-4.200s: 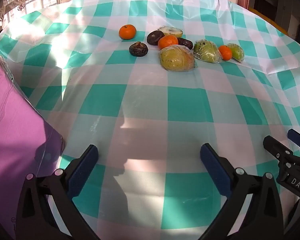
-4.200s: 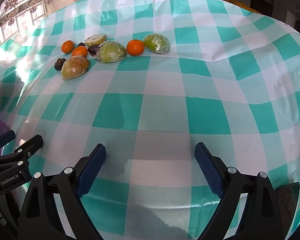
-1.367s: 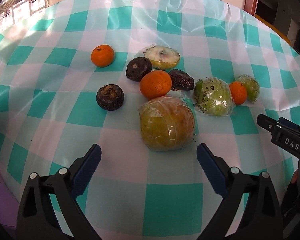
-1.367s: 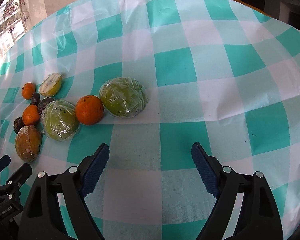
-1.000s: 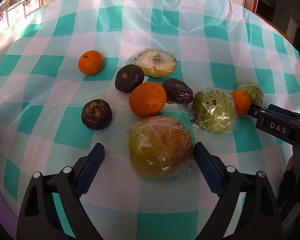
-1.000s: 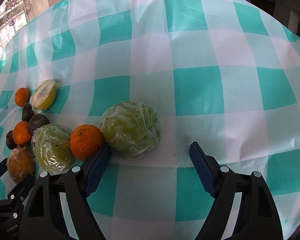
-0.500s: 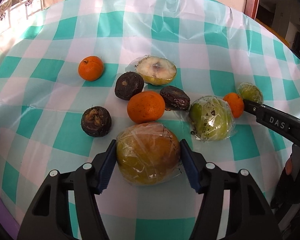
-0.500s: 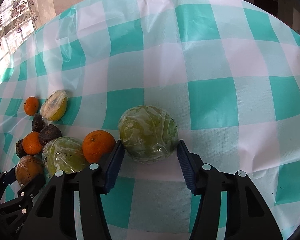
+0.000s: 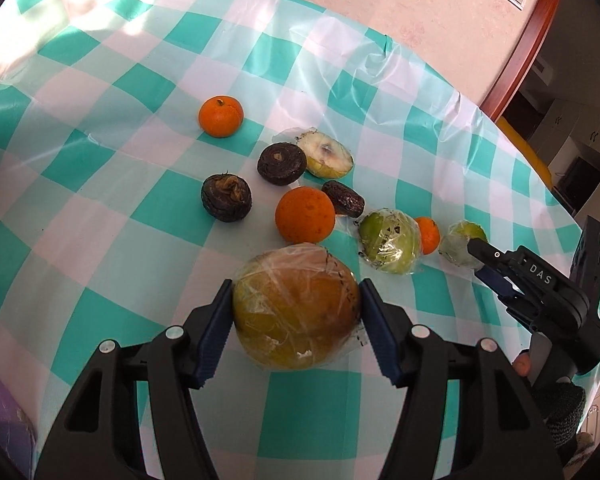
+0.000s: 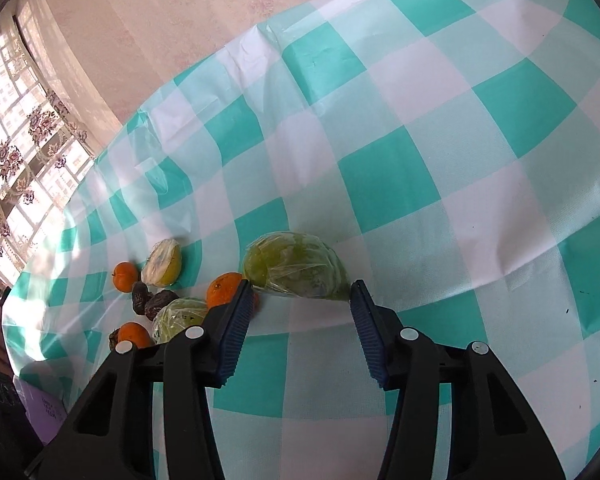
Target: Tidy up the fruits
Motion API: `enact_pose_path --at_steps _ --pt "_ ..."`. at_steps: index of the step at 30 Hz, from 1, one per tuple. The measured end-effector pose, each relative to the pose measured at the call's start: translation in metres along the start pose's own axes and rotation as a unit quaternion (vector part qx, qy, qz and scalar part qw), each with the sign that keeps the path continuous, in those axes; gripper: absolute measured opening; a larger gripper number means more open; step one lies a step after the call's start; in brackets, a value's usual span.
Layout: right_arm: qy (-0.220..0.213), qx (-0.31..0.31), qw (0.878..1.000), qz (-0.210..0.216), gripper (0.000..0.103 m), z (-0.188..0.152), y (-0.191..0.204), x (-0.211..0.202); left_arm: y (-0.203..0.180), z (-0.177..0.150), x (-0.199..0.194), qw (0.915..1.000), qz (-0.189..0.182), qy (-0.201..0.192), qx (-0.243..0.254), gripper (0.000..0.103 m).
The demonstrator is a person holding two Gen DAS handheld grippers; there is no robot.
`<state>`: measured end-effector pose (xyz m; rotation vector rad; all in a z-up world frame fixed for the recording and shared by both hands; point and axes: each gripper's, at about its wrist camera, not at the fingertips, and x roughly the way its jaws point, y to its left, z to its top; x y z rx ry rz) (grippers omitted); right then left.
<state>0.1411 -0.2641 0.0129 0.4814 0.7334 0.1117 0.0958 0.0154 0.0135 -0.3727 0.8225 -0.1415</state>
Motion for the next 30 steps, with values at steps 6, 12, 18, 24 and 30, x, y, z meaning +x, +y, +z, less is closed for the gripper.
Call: enact_pose_path --at_steps 6,12,18,24,30 --pt "0.006 -0.016 1.000 0.016 0.046 -0.035 0.015 -0.023 -0.004 -0.027 -0.022 0.9999 0.003 -0.003 0.010 0.062" --pt "0.008 -0.035 0.999 0.033 0.044 -0.065 0.030 -0.043 0.004 -0.053 -0.048 1.0000 0.003 -0.008 0.005 0.062" --pt "0.016 -0.062 0.997 0.050 0.043 -0.089 0.041 -0.060 0.010 -0.076 -0.074 0.9997 -0.003 -0.014 0.017 0.062" --pt "0.030 -0.073 0.996 0.047 0.012 -0.104 0.047 -0.067 0.008 -0.090 -0.089 0.9991 -0.006 -0.017 0.040 0.062" --pt "0.079 -0.105 0.991 0.027 0.035 -0.112 0.059 -0.053 0.011 -0.090 -0.089 0.9993 -0.010 -0.011 0.034 0.062"
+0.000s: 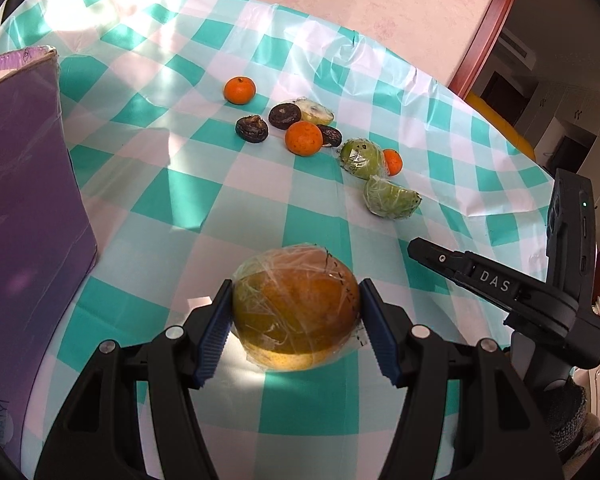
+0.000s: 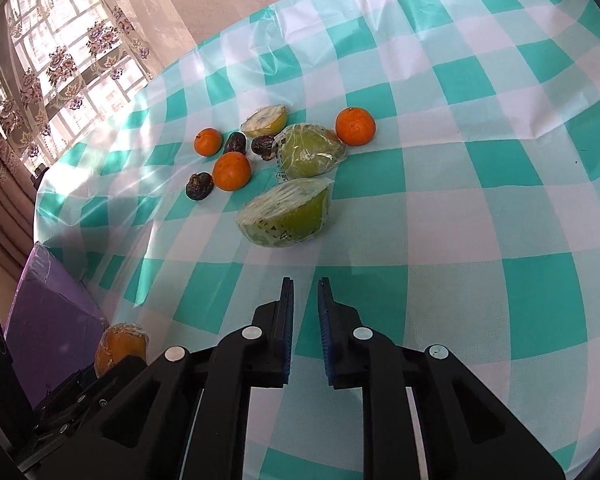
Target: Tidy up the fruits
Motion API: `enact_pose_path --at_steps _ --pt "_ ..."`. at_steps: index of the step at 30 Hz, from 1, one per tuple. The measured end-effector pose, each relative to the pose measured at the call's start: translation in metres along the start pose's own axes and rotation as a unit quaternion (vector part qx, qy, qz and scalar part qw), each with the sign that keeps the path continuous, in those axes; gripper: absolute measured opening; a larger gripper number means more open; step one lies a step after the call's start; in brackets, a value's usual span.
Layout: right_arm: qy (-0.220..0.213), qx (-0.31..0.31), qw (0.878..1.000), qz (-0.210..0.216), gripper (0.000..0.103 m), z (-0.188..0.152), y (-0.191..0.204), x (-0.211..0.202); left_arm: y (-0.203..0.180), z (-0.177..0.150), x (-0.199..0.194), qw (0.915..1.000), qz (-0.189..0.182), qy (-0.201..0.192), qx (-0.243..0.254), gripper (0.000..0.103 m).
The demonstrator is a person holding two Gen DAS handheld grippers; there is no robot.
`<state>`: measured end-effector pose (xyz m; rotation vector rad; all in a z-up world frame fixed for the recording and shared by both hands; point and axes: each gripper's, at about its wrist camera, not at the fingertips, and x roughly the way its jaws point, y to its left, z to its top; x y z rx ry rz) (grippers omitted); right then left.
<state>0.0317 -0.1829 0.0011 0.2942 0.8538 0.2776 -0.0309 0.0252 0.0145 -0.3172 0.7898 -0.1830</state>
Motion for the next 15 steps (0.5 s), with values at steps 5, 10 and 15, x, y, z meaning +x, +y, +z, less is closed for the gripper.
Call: enact_pose_path --at_steps 5,10,15 --pt "-0.041 -0.013 0.998 -0.039 0.091 0.019 0.005 0.003 -0.003 -0.001 -0.001 1.0000 0.000 -0.005 0.008 0.062" --pt "0.015 -0.037 0.997 -0.061 0.091 0.036 0.020 0.039 -0.005 -0.001 -0.002 0.9999 -0.003 -0.007 0.014 0.062" --pt "0.027 -0.100 0.984 -0.142 0.068 0.030 0.045 0.053 -0.004 -0.001 -0.002 0.9999 -0.008 -0.008 0.012 0.062"
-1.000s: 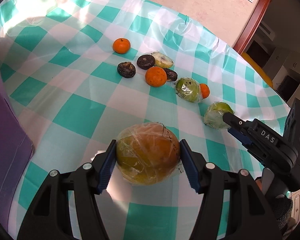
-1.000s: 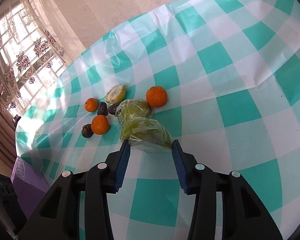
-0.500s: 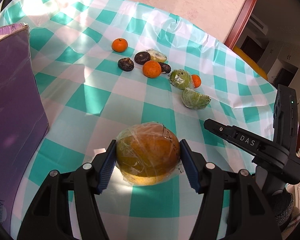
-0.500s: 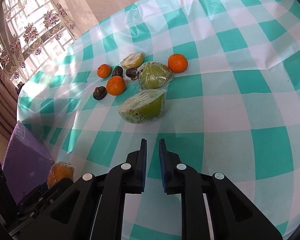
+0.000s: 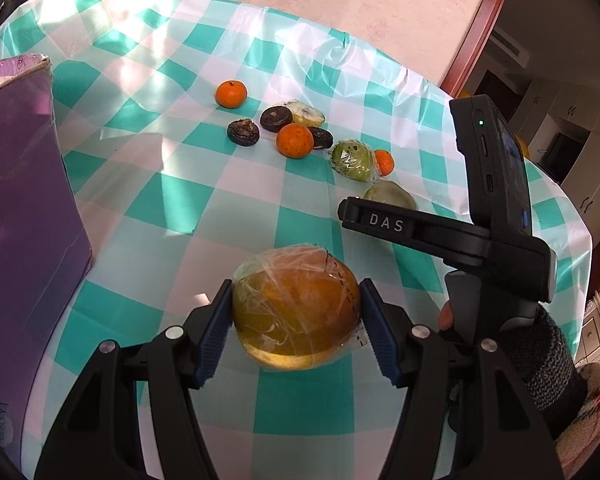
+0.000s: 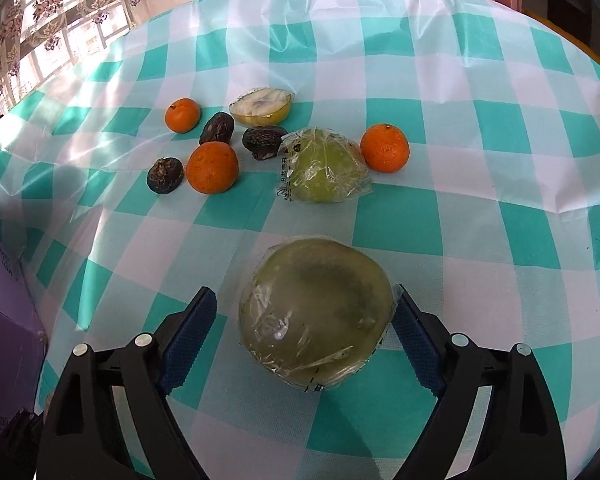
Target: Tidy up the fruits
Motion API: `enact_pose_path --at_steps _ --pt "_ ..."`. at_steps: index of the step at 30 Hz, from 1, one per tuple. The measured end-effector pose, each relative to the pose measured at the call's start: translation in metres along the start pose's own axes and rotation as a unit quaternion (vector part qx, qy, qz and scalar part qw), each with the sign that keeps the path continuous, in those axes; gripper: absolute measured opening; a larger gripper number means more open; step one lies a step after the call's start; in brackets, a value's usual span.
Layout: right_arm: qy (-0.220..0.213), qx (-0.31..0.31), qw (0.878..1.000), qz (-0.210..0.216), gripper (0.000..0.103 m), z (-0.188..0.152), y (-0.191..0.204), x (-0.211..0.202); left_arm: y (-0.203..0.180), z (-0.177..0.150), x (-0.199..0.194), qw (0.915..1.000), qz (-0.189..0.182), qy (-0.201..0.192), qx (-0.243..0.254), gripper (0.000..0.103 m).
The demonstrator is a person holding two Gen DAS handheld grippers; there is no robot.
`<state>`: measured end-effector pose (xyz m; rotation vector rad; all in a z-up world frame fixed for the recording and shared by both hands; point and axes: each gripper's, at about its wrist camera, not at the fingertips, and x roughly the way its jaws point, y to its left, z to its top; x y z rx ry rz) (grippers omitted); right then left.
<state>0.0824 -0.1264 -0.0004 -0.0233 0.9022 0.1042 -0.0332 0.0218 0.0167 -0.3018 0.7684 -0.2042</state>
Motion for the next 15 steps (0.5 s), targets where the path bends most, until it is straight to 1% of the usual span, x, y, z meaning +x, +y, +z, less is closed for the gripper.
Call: enact_pose_path --at_steps 1,3,8,10,15 --pt "-0.005 0.000 1.000 -0.014 0.056 -0.002 0.001 -0.002 0.000 0.000 0.000 1.0000 -0.001 0.000 0.000 0.062" --pt "-0.011 0.015 1.000 -0.005 0.054 -0.007 -0.004 -0.006 0.001 -0.001 0.000 1.0000 -0.001 -0.001 0.000 0.062" --pt "-0.027 0.068 0.996 0.053 0.054 -0.015 -0.024 -0.016 -0.001 -0.001 -0.002 1.0000 0.002 -0.008 -0.001 0.062" --pt "-0.031 0.083 0.994 0.069 0.054 -0.018 -0.029 -0.019 -0.001 -0.001 -0.003 0.9999 0.004 -0.013 -0.001 0.062" --pt "-0.043 0.089 0.991 0.090 0.054 -0.024 -0.029 -0.028 0.000 -0.003 -0.009 0.9996 0.002 -0.030 -0.004 0.062"
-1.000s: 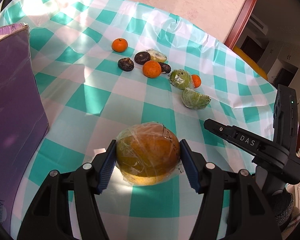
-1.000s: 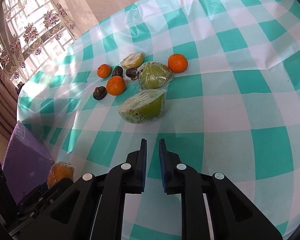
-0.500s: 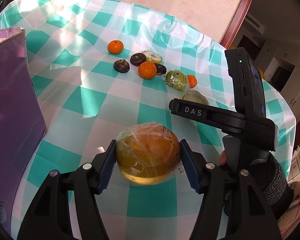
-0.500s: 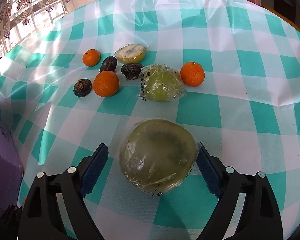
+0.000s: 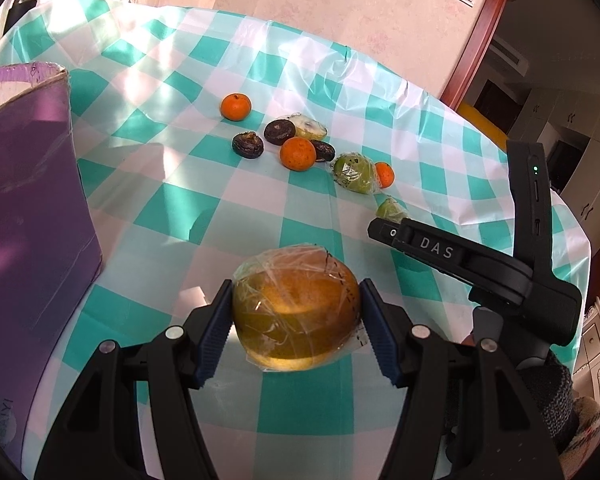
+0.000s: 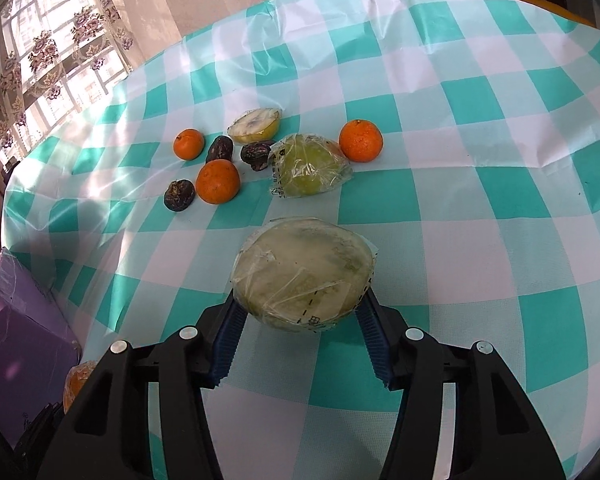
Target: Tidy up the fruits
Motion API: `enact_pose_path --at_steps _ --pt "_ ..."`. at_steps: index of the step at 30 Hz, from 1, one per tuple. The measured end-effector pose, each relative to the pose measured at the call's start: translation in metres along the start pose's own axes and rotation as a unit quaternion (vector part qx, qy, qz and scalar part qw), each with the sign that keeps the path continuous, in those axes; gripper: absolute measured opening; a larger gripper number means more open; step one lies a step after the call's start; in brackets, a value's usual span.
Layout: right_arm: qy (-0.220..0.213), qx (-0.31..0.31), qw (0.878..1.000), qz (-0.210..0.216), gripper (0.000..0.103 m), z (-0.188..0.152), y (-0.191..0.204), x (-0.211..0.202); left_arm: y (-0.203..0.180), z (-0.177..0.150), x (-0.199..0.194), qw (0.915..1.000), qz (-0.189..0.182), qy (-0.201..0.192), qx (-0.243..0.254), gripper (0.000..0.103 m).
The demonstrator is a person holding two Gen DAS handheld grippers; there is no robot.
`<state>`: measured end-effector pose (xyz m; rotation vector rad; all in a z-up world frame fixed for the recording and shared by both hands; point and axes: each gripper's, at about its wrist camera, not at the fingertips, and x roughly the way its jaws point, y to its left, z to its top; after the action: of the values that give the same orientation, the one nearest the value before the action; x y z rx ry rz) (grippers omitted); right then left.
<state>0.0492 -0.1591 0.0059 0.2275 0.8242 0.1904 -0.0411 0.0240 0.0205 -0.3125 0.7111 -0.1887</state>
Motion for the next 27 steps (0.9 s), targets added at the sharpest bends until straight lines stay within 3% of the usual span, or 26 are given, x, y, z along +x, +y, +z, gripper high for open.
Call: enact_pose_path --at_steps 6,12,27 --pt "-0.009 -0.004 1.000 0.028 0.054 -0.012 0.008 -0.012 0.008 -0.002 -0.018 0.9988 -0.013 -0.044 -0.017 0.062" --pt "-0.002 -0.008 0.998 0.055 0.054 -0.023 0.019 -0.018 0.012 -0.006 -0.032 0.9973 -0.002 -0.069 -0.023 0.062" --pt "0.020 -0.045 0.992 0.114 0.054 -0.055 0.067 -0.033 -0.008 -0.013 -0.113 0.9870 0.069 -0.134 0.055 0.062"
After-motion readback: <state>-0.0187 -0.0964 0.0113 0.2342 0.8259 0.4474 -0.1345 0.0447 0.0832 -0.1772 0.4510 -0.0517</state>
